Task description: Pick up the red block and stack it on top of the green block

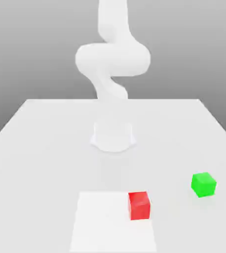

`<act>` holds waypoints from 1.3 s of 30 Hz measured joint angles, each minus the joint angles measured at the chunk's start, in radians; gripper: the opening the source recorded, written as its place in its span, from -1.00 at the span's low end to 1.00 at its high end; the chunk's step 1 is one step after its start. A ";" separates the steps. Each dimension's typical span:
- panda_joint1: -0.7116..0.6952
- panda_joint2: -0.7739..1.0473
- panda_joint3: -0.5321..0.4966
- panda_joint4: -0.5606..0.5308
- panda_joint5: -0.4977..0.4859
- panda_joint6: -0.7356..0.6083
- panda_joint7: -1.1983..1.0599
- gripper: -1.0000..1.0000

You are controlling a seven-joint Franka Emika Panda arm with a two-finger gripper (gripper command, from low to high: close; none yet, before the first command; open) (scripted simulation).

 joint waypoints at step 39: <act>0.130 0.771 0.034 -0.412 -0.034 0.467 0.075 -1.00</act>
